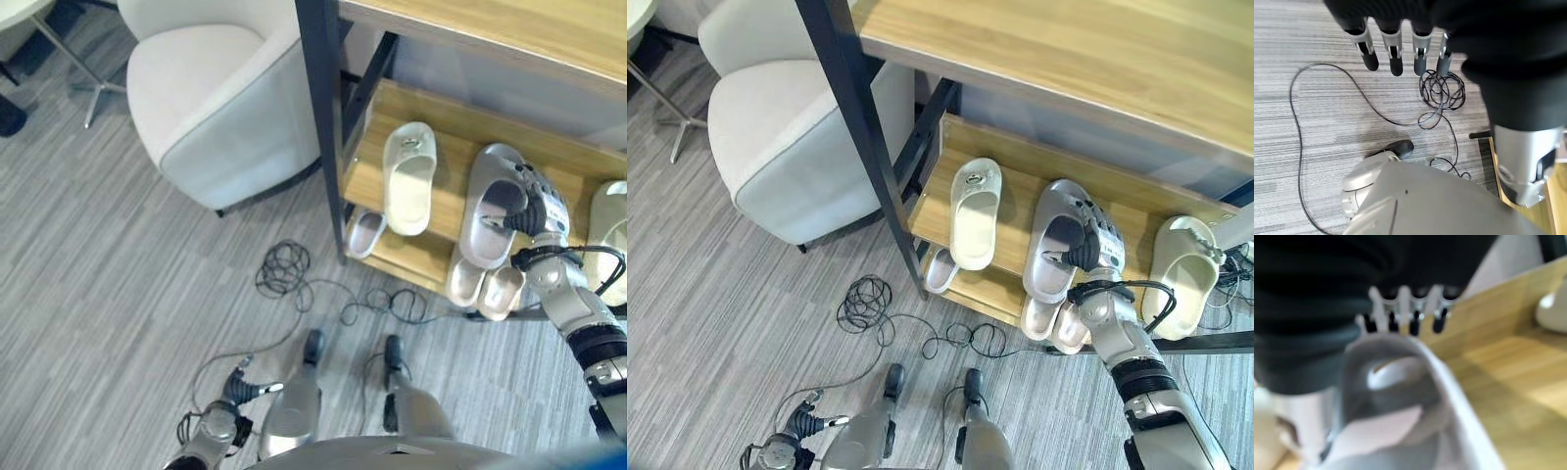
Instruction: Arrange the slippers neatly on the shoe rack.
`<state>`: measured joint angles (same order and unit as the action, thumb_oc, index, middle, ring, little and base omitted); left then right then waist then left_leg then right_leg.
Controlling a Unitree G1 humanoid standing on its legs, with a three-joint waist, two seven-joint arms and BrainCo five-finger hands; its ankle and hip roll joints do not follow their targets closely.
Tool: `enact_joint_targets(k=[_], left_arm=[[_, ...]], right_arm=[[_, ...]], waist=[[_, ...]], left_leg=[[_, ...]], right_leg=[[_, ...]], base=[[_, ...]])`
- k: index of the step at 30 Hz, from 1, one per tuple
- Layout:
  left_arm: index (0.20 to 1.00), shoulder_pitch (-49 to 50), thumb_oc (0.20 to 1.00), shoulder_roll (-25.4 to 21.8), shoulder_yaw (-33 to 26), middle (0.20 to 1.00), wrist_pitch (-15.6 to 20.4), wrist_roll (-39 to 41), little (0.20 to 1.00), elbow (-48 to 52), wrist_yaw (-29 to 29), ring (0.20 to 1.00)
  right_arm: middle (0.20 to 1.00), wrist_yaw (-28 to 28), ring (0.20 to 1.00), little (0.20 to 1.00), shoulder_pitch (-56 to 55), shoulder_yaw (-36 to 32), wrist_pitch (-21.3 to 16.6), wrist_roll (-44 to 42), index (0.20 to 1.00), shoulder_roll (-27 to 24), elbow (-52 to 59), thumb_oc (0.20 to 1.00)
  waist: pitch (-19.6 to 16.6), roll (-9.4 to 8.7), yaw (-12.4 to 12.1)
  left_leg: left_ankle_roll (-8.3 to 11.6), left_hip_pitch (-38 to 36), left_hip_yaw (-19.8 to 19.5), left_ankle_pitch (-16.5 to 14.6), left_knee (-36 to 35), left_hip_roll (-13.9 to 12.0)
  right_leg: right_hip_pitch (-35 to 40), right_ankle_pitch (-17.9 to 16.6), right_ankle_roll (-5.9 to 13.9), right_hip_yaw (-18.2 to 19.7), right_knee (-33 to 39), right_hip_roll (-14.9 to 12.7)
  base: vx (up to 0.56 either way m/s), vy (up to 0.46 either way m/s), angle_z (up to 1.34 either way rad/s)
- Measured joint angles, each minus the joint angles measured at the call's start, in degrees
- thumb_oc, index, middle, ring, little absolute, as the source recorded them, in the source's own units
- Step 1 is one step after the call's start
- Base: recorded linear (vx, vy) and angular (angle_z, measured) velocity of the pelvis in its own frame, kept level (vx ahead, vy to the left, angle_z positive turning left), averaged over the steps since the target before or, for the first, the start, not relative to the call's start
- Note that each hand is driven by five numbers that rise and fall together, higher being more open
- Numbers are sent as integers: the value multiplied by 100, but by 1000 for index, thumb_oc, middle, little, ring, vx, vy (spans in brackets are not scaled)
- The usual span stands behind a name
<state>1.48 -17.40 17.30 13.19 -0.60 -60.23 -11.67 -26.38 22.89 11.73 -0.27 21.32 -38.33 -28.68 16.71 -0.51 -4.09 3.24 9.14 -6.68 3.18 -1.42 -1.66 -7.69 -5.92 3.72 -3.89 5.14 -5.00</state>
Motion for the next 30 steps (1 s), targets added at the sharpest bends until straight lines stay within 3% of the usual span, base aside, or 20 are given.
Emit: enact_joint_targets(k=[10,22,23,24,25,30], left_arm=[[1000,-70,1000,-14,8,1000,0,1,1000,71,-29,1000],[1000,-75,1000,-13,57,1000,1,230,1000,29,-123,1000],[1000,-75,1000,-12,57,1000,1,232,1000,18,-124,1000],[1000,-79,1000,-12,57,1000,1,232,1000,18,-124,1000],[1000,-81,1000,-12,56,1000,2,233,1000,18,-128,1000],[1000,-80,1000,-11,56,1000,1,234,1000,20,-136,1000]], right_arm=[[1000,-526,1000,1000,148,-378,249,21,1000,1,-307,1000],[1000,-509,1000,1000,849,-54,308,-417,1000,-13,-888,1000],[539,-495,539,539,875,44,304,-418,539,-8,-888,539],[498,-480,498,498,879,69,303,-418,498,-5,-889,498],[200,-451,200,200,878,79,303,-418,200,-3,-898,200],[200,-426,200,200,889,71,302,-414,200,-3,-906,200]], waist=[[96,1,11],[132,-21,-8],[134,-25,-21],[135,-26,-19],[135,-27,-21],[139,-35,-28]], left_leg=[[-2,8,-2,-1,8,42],[-16,191,6,8,60,61],[-16,191,6,8,60,61],[-16,191,8,8,60,62],[-16,191,14,8,60,60],[-17,188,30,9,63,62]], right_leg=[[-3,11,17,2,0,-25],[-172,-41,20,16,-1,-26],[-170,-41,20,13,-1,-29],[-170,-41,20,13,-1,-29],[-170,-41,21,13,-1,-29],[-169,-48,22,15,-1,-29]], base=[[3,-1,0],[0,0,0],[0,0,0],[0,0,0],[0,0,0],[0,0,0]])
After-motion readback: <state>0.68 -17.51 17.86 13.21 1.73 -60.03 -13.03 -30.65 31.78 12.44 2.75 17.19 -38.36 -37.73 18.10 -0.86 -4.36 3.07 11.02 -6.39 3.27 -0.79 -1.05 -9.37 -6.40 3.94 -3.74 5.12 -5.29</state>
